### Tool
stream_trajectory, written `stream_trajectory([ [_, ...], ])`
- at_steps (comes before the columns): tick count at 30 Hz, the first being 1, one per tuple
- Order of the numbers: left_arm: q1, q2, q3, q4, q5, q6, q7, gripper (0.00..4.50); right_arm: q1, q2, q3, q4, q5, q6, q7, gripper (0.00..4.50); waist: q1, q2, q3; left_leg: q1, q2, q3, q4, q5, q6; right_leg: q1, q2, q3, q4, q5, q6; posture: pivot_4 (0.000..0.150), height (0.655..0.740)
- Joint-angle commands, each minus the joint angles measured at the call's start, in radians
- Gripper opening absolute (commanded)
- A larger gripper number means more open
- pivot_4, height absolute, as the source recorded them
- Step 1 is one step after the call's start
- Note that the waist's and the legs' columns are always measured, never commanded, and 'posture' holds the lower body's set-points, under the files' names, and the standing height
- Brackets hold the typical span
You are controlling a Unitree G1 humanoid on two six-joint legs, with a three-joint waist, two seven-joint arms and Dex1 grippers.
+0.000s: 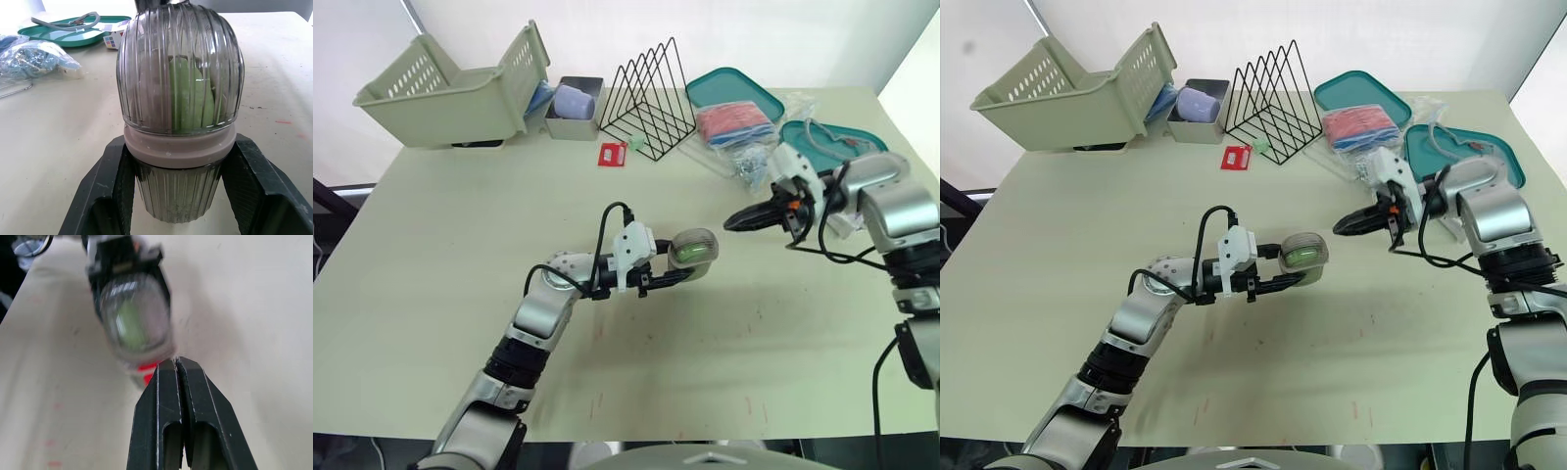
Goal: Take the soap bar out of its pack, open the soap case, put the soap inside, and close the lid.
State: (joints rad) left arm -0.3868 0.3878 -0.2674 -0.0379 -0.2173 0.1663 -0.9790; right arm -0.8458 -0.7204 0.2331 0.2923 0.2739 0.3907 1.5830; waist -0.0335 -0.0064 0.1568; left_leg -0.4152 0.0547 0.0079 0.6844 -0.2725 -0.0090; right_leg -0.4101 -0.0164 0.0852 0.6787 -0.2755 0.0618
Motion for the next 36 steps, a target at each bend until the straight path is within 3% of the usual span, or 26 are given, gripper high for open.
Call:
stream_trajectory([
  [1, -0.01, -0.005, 0.002, -0.043, -0.008, -0.017, -0.002, 2.0, -0.009, -0.013, -0.005, -0.037, -0.007, -0.027, 0.015, 0.05, 0.0, 0.0, 0.0, 0.0, 0.0, 0.0, 0.0, 0.0, 0.0, 0.0, 0.0, 0.0, 0.0, 0.0, 0.0, 0.15, 0.74],
  [36, -0.009, -0.001, 0.004, -0.042, -0.008, -0.015, 0.0, 2.0, 0.012, 0.004, -0.01, -0.13, 0.046, 0.043, 0.028, 0.05, 0.0, 0.0, 0.0, 0.0, 0.0, 0.0, 0.0, 0.0, 0.0, 0.0, 0.0, 0.0, 0.0, 0.0, 0.0, 0.15, 0.74],
])
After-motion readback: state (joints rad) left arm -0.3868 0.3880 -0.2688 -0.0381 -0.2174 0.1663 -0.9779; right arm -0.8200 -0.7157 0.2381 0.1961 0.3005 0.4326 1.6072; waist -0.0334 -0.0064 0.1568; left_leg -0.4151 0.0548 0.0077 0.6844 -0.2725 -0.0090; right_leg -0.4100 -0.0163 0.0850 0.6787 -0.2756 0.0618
